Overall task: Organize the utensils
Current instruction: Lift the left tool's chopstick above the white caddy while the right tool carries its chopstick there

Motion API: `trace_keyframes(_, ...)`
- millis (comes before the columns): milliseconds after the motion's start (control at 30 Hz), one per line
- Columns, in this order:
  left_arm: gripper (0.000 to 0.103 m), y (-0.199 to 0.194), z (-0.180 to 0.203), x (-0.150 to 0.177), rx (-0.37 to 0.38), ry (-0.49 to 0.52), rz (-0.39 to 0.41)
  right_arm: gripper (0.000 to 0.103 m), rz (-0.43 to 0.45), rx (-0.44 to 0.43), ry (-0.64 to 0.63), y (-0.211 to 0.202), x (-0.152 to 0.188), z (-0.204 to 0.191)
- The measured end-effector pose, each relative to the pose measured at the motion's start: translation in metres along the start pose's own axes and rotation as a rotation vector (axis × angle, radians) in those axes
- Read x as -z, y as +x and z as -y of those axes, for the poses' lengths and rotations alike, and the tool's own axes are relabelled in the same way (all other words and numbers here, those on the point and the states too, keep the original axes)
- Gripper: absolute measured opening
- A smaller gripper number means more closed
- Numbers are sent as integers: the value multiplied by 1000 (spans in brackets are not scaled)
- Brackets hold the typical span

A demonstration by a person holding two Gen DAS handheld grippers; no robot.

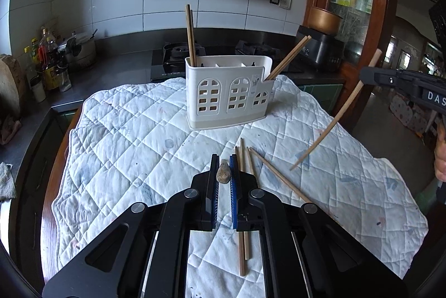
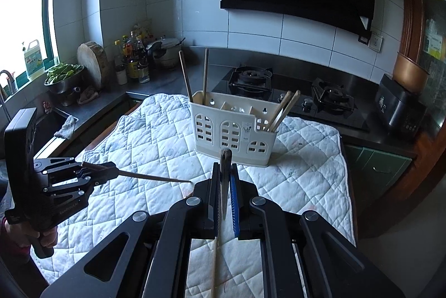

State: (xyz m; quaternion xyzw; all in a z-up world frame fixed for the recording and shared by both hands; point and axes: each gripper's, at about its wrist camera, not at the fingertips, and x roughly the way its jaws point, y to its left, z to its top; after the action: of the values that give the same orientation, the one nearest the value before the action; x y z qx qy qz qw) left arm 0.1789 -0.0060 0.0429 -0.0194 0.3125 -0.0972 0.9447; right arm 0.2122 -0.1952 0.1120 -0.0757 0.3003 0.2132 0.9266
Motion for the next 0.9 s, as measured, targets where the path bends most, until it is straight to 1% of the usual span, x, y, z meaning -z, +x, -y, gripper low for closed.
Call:
trace_keyframes(167, 6, 2, 0, -22, 0, 26, 6, 7, 29, 21, -3, -3, -44, 9)
trace_keyframes(300, 6, 6, 2, -38, 7, 45, -5, 7, 59, 45, -4, -2, -77, 15)
trace_keyframes(433, 6, 5, 4, -56, 2, 65, 13, 7, 93, 60, 24, 7, -104, 24)
trace_keyframes(467, 6, 4, 4, -61, 2, 68, 19, 7, 104, 75, 31, 10, -110, 26)
trace_keyframes(633, 6, -7, 6, -82, 3, 78, 62, 7, 150, 102, 85, 31, -132, 37)
trace_keyframes(767, 6, -16, 8, -95, 2, 84, 88, 7, 197, 145, 111, 48, -141, 42)
trace_keyframes(900, 6, -22, 9, -106, 3, 92, 112, 7, 202, 164, 141, 69, -146, 52)
